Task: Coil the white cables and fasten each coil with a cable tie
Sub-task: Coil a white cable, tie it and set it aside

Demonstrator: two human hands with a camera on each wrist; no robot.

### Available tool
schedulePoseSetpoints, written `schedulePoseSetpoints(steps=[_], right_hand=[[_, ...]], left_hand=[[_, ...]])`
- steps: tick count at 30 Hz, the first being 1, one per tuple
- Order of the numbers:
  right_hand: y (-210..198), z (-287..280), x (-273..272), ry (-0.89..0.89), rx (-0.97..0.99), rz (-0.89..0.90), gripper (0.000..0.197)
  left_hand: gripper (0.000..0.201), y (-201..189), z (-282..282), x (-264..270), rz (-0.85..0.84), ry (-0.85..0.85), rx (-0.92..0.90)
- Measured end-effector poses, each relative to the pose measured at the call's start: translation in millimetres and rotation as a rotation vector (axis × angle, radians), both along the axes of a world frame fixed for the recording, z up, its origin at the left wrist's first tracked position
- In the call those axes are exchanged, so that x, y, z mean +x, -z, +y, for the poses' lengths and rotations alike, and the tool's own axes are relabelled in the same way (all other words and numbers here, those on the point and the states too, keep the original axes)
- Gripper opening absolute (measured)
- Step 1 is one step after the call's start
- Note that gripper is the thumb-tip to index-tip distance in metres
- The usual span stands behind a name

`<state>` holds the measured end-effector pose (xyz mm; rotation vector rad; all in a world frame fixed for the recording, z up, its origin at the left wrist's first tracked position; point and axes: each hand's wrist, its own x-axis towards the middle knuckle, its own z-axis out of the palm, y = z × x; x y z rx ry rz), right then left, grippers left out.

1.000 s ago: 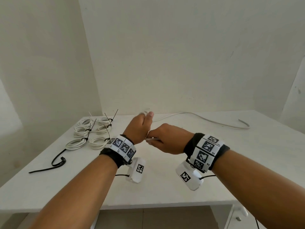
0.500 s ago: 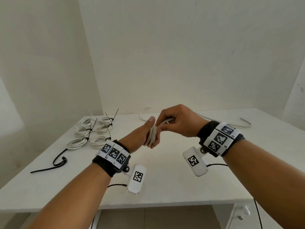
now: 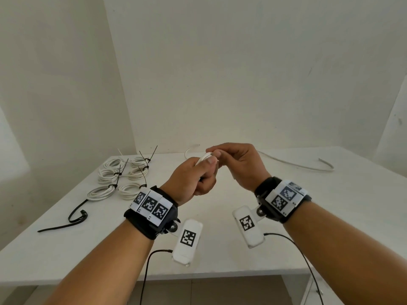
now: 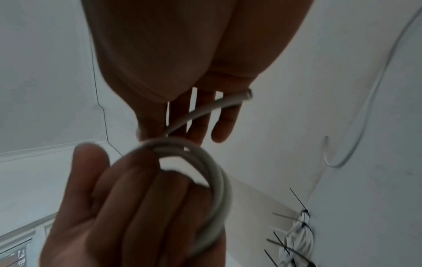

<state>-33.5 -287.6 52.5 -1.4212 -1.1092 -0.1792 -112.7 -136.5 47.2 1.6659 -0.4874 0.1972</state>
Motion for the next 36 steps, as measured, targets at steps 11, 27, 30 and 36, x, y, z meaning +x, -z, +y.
schedulePoseSetpoints(steps=[11, 27, 30, 36], right_hand=[[22.5, 5.2, -5.3, 0.045, 0.031, 0.056, 0.026], [26.8, 18.8, -12.8, 0.281, -0.014, 0.021, 0.035], [23.3, 24.1, -13.0, 0.285, -0.053, -0.005, 0.038], [6.5, 13.1, 0.0, 0.341, -0.171, -0.067, 0.034]], left_hand=[[0.057, -2.8, 1.8, -1.8, 0.084, -0.080, -0.082], [0.058, -5.7, -17.3, 20.4, 0.062, -0.707, -0.512], [0.062, -6.2, -20.5, 24.1, 0.078, -0.663, -0.732], [0.047, -3.6, -3.6, 28.8, 0.220, -0.532, -0.488]])
